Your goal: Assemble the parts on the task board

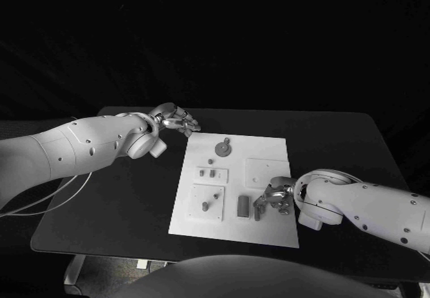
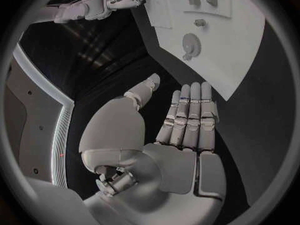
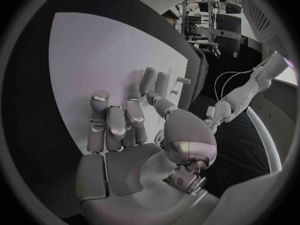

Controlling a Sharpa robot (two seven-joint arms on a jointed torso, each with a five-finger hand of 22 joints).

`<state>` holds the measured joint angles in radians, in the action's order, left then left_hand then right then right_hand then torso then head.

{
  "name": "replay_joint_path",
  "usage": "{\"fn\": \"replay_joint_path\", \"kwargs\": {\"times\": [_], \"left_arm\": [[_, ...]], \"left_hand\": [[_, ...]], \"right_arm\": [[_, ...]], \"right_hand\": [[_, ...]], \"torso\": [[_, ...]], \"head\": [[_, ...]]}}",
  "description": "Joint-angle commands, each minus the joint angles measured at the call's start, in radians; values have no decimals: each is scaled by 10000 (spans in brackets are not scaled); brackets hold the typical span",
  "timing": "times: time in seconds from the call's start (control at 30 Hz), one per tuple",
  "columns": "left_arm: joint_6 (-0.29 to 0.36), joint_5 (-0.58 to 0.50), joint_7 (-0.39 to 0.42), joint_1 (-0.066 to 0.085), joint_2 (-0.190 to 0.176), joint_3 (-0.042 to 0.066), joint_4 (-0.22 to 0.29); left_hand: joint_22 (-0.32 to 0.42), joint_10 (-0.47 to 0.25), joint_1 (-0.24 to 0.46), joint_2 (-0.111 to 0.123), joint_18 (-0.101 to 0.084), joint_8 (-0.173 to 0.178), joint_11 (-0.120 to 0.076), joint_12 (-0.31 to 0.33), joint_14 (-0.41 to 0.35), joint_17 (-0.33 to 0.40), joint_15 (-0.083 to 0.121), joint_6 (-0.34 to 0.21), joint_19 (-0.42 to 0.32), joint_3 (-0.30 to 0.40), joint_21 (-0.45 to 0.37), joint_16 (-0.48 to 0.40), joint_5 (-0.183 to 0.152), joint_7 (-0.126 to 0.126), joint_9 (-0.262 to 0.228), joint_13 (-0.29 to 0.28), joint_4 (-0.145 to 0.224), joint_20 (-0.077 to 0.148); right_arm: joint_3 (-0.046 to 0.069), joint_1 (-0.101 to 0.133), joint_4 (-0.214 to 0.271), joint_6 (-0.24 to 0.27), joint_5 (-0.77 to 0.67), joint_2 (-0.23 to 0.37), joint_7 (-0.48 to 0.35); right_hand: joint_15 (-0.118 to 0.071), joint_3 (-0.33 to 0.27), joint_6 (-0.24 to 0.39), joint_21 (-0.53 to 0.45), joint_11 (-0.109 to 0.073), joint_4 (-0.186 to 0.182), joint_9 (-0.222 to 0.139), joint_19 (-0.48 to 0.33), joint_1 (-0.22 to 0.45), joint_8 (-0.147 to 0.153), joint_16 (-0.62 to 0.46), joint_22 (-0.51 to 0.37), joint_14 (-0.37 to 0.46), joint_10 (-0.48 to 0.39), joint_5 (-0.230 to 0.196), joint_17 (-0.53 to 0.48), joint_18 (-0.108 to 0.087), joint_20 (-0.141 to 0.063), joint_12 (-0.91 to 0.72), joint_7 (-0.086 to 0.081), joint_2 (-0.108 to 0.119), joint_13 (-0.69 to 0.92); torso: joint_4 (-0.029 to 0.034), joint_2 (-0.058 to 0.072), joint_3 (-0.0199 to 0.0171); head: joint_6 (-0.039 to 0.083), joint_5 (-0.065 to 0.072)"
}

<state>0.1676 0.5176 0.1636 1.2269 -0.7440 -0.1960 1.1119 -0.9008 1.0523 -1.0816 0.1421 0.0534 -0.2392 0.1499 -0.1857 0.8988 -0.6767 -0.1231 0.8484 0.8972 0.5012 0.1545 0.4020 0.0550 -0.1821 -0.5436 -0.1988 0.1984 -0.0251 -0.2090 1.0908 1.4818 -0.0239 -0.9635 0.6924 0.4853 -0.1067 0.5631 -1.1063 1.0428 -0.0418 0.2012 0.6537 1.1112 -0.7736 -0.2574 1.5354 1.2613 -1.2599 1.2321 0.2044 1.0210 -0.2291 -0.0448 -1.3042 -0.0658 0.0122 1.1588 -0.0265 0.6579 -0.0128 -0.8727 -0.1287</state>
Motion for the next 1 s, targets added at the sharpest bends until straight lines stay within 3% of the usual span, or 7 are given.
{"fn": "replay_joint_path", "kwargs": {"times": [0.03,0.17,0.5,0.6,0.73,0.87,1.0], "left_arm": [[-78,14,59,11,13,6,14],[-83,14,59,11,14,6,18],[-78,14,47,11,4,5,23],[-79,14,45,11,4,5,22],[-80,14,45,11,-2,5,26],[-81,14,48,11,-15,5,26],[-72,14,48,11,-23,5,29]], "left_hand": [[-11,81,49,-23,138,-68,-20,37,-36,-14,-62,70,-50,-10,-41,-45,-50,-3,11,15,-62,-43],[-12,81,46,-24,139,-69,-20,37,-36,-16,-62,71,-50,-9,-42,-46,-50,-2,12,15,-61,-43],[-15,81,42,-22,138,-70,-20,38,-36,-20,-63,70,-51,-9,-43,-49,-50,-2,14,15,-61,-44],[-16,80,42,-22,138,-71,-20,39,-36,-21,-63,70,-51,-10,-44,-50,-50,-3,15,15,-61,-44],[-17,80,43,-24,138,-71,-19,39,-36,-22,-63,70,-51,-10,-45,-51,-50,-3,16,16,-63,-45],[-18,80,43,-26,138,-72,-19,40,-36,-24,-64,70,-51,-10,-45,-52,-50,-3,17,16,-64,-45],[-19,80,43,-25,138,-72,-19,40,-36,-25,-64,70,-51,-11,-46,-54,-50,-3,18,16,-65,-45]], "right_arm": [[-1,-8,26,-90,43,-2,-64],[-1,-8,13,-54,38,-1,-55],[0,-8,5,5,38,21,-95],[0,-8,31,160,-22,85,-248],[4,-8,152,447,-191,279,-704],[41,-4,364,574,-335,557,-1133],[85,10,529,595,-433,753,-1405]], "right_hand": [[33,-2,-85,43,-2,297,2,-26,-21,-64,14,15,-66,59,-174,28,-327,-2,-32,-15,-261,8],[44,36,-110,38,-5,433,-5,-15,-22,-70,13,10,-83,104,-160,42,-327,8,-54,-5,-402,42],[53,0,-109,28,0,466,-22,-1,113,-57,3,-1,-77,95,-178,14,-327,28,-30,-11,-302,15],[51,-14,-102,9,6,410,-39,13,247,-43,-13,-18,-59,74,-229,-29,-327,34,2,-15,-84,-18],[28,18,-92,-36,11,122,-67,39,515,-21,-39,-56,-45,42,-514,-74,-327,13,47,-13,486,-61],[-15,174,-103,-52,1,-153,-76,92,577,-23,-47,-79,-74,51,-532,-61,-327,-40,50,-4,951,-58],[-53,315,-102,-54,-4,-275,-73,134,461,-29,-55,-88,-93,50,-539,-56,-327,-80,59,-4,1273,-69]], "torso": [[-2,2,-3],[-2,3,-4],[-3,2,-4],[-2,2,-4],[-2,0,-3],[-6,-4,-2],[-10,-2,1]], "head": [[1,-3],[1,-5],[1,16],[1,21],[1,26],[1,22],[1,24]]}}
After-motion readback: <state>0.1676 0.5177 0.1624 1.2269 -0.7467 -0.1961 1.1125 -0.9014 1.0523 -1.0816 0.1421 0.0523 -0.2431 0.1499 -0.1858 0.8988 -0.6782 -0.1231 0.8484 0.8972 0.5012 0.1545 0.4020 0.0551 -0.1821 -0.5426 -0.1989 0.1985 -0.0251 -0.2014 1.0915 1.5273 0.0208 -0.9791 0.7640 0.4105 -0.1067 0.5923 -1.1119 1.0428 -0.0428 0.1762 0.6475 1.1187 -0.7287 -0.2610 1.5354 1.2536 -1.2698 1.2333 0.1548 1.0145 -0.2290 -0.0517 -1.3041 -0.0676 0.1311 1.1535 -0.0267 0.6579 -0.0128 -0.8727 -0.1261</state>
